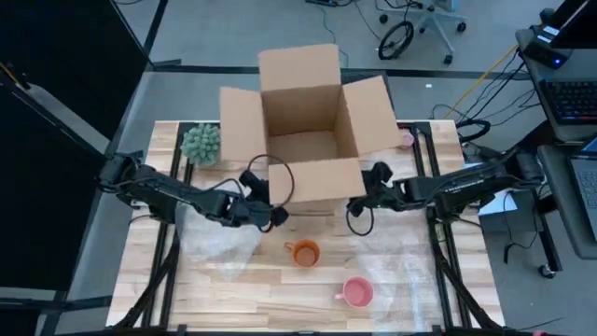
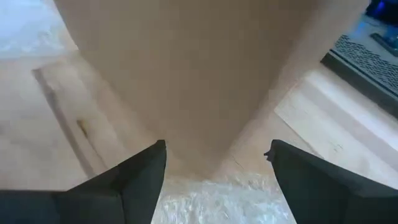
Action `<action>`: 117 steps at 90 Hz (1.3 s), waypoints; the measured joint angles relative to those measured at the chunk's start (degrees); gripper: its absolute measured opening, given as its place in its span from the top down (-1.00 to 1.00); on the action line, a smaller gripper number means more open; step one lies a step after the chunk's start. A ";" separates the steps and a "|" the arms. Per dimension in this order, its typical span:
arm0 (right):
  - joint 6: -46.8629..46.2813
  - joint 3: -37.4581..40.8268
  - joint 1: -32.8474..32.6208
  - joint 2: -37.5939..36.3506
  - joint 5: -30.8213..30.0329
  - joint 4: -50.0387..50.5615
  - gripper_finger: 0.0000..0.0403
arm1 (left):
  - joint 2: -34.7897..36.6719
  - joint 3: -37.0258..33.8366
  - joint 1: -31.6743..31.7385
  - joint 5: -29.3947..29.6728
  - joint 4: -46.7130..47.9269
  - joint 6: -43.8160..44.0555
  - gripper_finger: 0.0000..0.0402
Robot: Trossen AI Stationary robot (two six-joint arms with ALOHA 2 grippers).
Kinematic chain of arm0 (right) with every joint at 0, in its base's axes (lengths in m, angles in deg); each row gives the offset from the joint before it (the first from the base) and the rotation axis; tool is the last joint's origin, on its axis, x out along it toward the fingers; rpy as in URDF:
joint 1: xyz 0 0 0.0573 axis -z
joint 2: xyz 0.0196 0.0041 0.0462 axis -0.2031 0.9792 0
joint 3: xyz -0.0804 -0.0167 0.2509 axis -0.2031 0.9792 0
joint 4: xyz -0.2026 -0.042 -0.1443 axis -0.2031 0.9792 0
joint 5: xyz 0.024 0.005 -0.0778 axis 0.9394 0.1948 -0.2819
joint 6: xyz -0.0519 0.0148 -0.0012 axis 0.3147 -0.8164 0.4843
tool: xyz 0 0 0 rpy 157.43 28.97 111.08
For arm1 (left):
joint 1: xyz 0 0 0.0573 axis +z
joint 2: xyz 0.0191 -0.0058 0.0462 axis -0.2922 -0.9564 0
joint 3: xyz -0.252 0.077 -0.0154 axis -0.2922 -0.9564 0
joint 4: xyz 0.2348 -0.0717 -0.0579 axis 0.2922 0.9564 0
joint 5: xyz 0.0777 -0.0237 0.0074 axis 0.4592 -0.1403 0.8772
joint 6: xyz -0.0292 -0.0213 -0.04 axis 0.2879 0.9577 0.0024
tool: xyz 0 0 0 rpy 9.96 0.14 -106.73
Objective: Wrap mug
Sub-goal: Prepare the right bubble wrap
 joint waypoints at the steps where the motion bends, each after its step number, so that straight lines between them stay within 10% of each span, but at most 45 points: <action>1: -0.27 -0.43 -0.01 -0.38 0.36 0.98 -0.34 | 0.00 0.00 -0.01 0.00 -0.10 0.00 1.00; 30: -16.90 -2.60 -2.16 -7.72 19.40 25.60 -0.34 | 3.44 0.00 -2.13 -0.55 -0.83 -0.01 1.00; 84: -14.26 17.57 11.39 2.85 13.08 -12.32 -0.34 | 4.11 0.00 -2.81 -2.40 -1.74 -1.49 1.00; 117: -8.84 6.70 8.15 -3.26 28.79 4.73 -0.34 | 4.11 0.00 -4.23 -3.91 -1.80 -0.20 1.00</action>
